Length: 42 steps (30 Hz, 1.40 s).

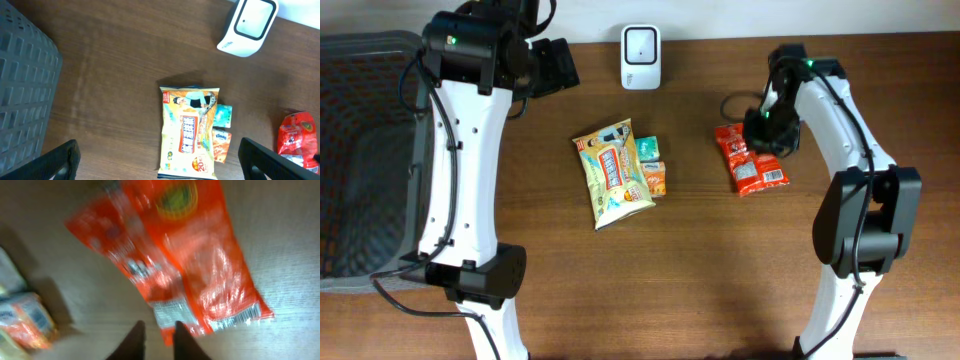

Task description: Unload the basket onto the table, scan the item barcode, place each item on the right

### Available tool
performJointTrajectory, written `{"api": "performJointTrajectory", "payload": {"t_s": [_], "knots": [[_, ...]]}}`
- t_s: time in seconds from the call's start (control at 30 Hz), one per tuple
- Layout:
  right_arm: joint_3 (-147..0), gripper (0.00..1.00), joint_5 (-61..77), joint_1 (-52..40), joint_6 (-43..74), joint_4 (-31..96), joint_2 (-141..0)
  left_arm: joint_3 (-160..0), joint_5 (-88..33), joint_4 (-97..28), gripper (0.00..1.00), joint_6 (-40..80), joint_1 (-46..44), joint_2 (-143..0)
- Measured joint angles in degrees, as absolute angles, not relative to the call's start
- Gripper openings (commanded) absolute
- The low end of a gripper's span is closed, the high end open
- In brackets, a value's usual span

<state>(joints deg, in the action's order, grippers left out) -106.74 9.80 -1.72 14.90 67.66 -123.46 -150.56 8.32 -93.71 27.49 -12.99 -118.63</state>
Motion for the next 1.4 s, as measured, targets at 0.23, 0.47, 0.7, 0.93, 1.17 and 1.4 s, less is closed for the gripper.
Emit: {"api": "performJointTrajectory", "payload": {"t_s": [0.23,0.47,0.7,0.93,1.17,1.4], "knots": [[-102.37,0.29,9.67,-2.04,17.43,54.28,-125.03,-150.56,8.32,-93.69,0.99,27.49,-12.99,-118.63],[-102.41,0.30,7.01,-1.87,19.62,52.31,-127.72,-150.56,8.32,-93.69,0.99,27.49,-12.99,-118.63],[-126.26,0.46,7.40,0.16,15.94,76.38,-129.45,-150.56,8.32,-93.67,0.99,27.49,-12.99,-118.63],[-120.90,0.98,22.63,-15.90,3.33,68.86,-129.19,-150.56,8.32,-93.69,0.99,27.49,-12.99,-118.63],[-107.74,0.85,19.57,-22.41,14.02,59.70,-129.40,-150.56,8.29,-93.69,0.99,27.49,-12.99,-118.63],[-101.71,0.66,12.29,-22.83,19.03,59.42,-129.40,-150.56,8.32,-93.69,0.99,27.49,-12.99,-118.63]]}}
